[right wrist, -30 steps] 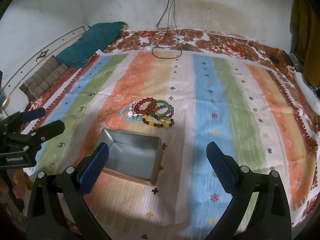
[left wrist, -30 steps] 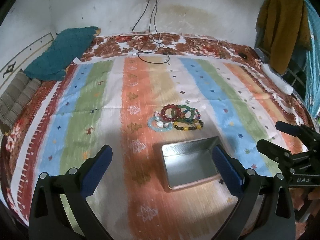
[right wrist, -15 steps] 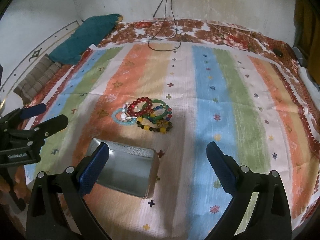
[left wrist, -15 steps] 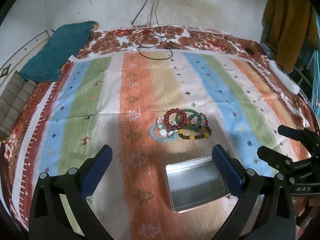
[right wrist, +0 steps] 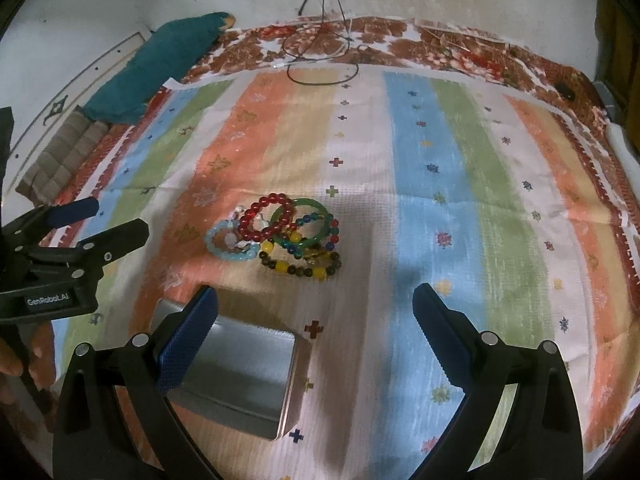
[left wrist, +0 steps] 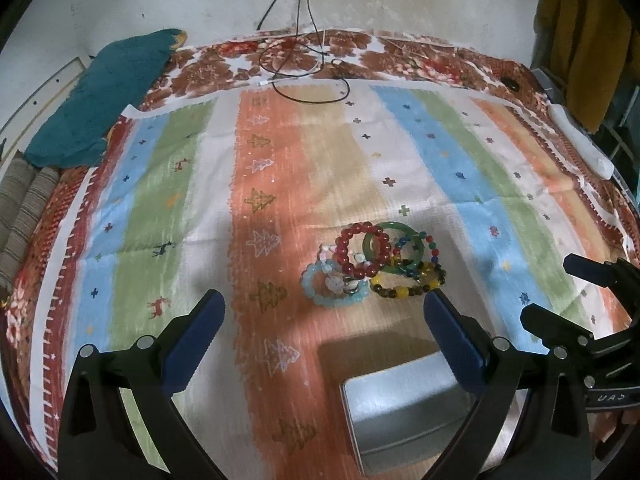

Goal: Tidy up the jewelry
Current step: 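Close the left gripper on the red beaded bracelet while the right gripper grasps the multicolour bracelet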

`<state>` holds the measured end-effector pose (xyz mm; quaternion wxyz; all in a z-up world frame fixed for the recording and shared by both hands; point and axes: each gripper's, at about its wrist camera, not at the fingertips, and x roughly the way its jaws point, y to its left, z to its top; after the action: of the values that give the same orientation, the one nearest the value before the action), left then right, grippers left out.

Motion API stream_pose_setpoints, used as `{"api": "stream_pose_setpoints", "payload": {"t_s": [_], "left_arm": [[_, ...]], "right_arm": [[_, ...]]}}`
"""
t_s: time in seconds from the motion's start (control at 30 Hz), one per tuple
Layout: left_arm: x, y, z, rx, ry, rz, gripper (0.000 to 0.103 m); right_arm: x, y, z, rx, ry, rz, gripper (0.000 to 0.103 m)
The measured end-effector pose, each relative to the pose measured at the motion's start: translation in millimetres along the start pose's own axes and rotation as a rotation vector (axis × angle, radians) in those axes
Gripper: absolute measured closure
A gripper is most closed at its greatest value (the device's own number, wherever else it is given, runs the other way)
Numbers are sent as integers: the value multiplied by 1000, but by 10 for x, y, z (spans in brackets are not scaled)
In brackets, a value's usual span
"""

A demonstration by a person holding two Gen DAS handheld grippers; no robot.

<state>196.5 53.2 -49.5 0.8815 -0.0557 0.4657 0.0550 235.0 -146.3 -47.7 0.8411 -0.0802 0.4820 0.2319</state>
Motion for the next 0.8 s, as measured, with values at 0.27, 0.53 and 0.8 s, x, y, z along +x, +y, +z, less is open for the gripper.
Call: {"api": "stream_pose_setpoints", "payload": {"t_s": [0.27, 0.53, 0.8], "left_arm": [[267, 68, 119, -15, 40, 14, 6], [519, -18, 230, 29, 65, 18, 6], [820, -65, 299, 63, 100, 25, 13]], "right_arm": [[272, -86, 107, 26, 44, 11, 4], [485, -144, 198, 24, 69, -9, 4], [700, -195, 288, 29, 100, -33, 4]]}}
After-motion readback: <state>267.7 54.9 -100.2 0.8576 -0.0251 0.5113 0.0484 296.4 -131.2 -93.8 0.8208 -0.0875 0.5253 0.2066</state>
